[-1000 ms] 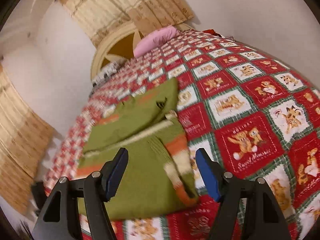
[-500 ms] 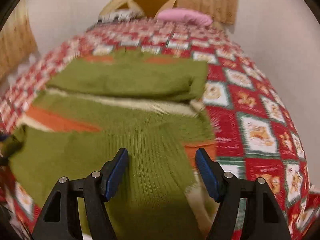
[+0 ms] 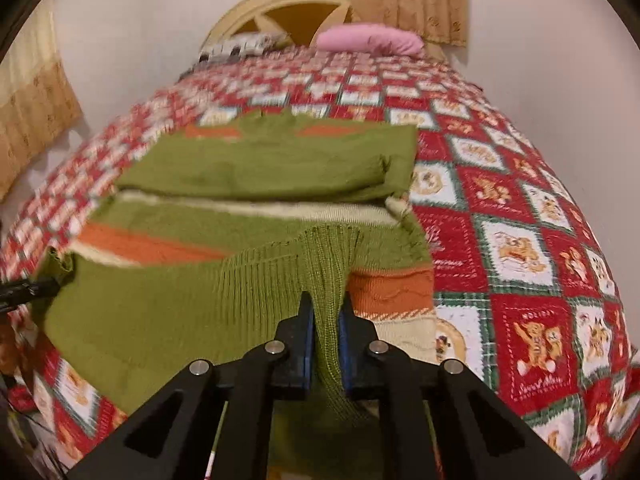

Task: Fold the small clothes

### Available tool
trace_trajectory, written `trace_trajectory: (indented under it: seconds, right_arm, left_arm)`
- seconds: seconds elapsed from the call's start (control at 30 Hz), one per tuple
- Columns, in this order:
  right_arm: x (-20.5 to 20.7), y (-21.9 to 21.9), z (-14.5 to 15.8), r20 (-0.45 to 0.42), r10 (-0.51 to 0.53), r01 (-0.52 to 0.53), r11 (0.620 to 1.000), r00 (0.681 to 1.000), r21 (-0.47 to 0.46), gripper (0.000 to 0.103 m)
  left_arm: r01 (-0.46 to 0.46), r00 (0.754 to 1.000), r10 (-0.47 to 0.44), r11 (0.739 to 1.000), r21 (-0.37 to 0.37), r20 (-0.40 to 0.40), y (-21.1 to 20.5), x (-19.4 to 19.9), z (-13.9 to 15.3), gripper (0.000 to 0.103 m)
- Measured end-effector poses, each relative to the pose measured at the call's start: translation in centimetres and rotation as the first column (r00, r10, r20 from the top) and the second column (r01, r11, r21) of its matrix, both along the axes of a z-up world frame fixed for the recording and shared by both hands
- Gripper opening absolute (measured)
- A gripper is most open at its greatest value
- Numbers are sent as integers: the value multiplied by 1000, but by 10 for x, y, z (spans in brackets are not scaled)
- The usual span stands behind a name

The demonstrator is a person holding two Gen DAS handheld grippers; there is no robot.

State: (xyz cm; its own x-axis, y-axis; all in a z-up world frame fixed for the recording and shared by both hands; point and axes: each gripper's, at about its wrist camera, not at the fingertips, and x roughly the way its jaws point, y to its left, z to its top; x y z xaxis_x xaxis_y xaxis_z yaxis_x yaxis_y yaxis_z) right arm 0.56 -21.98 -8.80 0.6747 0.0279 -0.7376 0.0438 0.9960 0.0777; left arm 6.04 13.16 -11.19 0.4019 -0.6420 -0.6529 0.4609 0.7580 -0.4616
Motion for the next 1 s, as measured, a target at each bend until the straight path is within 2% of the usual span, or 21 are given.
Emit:
trace_trajectory:
  seconds: [0.13, 0.4, 0.57, 0.73, 0.8, 0.87, 0.93, 1.0]
  right_arm:
    - [-5, -1, 21, 68, -51, 48, 998, 996, 40, 10]
    - [0, 8, 58, 166, -62, 62, 998, 984, 5, 10]
    - [18, 10, 66, 184, -57, 64, 998, 981, -30, 10]
    - [32, 15, 63, 173, -46, 59, 996, 984, -71, 10]
    - [32, 15, 58, 161, -42, 56, 995, 986, -82, 10]
    - [30, 13, 51, 146, -45, 57, 996, 988, -73, 10]
    - [28, 9, 43, 128, -55, 63, 997, 990, -55, 10]
    - [27, 6, 37, 114, -68, 73, 996, 991, -45, 10]
  left_arm:
    - [-12, 999, 11, 1000, 13, 43, -10, 1, 15, 11]
    - [-140, 989, 142, 989, -36, 43, -9, 36, 42, 7]
    - [-180, 981, 181, 983, -20, 68, -12, 61, 53, 7]
    - [-122, 992, 120, 992, 37, 51, -16, 73, 51, 8]
    - [-80, 996, 76, 994, 73, 45, -17, 68, 47, 16]
    - [-59, 997, 52, 991, 121, 61, -19, 60, 42, 40]
    - [-59, 996, 47, 984, 167, 78, -24, 53, 34, 56]
    - [-63, 996, 48, 978, 198, 78, -28, 52, 27, 59]
